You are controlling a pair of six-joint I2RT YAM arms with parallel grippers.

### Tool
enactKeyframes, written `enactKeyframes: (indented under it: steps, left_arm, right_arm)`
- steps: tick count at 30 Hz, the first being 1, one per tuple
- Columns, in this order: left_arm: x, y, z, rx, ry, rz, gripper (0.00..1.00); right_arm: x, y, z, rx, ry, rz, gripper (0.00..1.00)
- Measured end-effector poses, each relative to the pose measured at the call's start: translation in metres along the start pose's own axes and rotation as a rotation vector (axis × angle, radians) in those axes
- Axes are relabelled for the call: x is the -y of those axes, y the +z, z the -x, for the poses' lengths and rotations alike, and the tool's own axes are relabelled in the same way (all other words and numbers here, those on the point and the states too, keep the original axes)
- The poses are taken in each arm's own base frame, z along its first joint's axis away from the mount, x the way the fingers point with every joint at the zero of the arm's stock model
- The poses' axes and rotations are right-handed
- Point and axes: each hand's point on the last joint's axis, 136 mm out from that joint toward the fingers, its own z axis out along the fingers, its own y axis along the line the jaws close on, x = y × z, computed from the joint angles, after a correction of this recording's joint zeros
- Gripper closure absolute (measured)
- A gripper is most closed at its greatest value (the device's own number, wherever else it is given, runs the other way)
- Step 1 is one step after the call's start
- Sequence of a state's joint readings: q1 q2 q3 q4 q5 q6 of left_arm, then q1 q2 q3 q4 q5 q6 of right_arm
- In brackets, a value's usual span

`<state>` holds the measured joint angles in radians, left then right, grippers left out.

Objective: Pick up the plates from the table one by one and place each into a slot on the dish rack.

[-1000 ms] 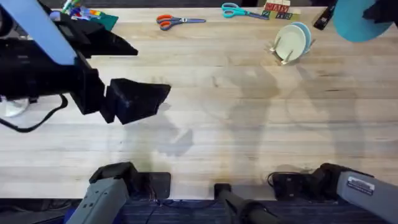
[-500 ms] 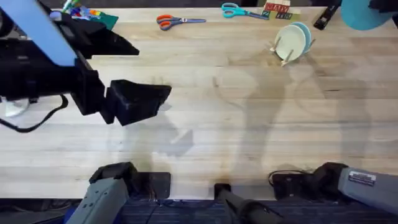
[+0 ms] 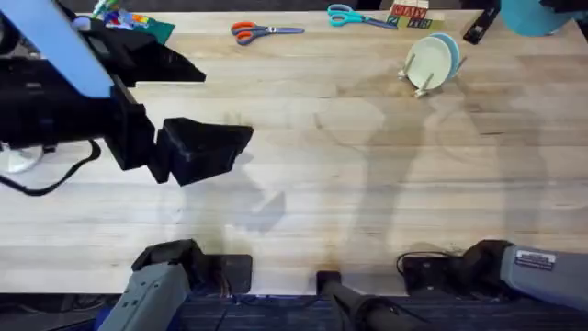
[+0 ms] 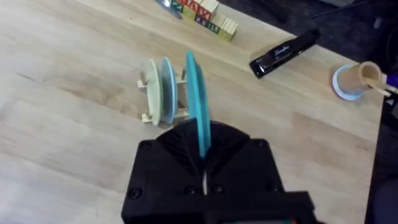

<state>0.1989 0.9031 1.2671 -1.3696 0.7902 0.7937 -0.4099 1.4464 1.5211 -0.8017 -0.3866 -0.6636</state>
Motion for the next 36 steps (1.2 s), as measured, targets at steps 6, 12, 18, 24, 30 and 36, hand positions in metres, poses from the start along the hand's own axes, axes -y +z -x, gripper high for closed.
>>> enactKeyframes:
  steps: [6,12,18,24,30,36]
  left_arm:
    - [0.000,0.000,0.000,0.000,0.000,0.000,0.008]
    - [0.000,0.000,0.000,0.000,0.000,0.000,0.008]
    - [0.000,0.000,0.000,0.000,0.000,0.000,0.008]
    - [0.000,0.000,0.000,0.000,0.000,0.000,0.008]
    - [0.000,0.000,0.000,0.000,0.000,0.000,0.008]
    - [0.000,0.000,0.000,0.000,0.000,0.000,0.008]
  right_arm:
    - [0.003,0.016,-0.007,-0.024,0.012,0.023,0.972]
    - [0.004,0.029,-0.015,-0.049,0.028,0.042,0.972]
    - [0.005,0.032,-0.016,-0.052,0.041,0.044,0.972]
    - [0.006,0.034,-0.016,-0.051,0.057,0.043,0.972]
    - [0.008,0.034,-0.013,-0.042,0.064,0.035,0.972]
    - [0.007,0.035,-0.013,-0.041,0.065,0.037,0.972]
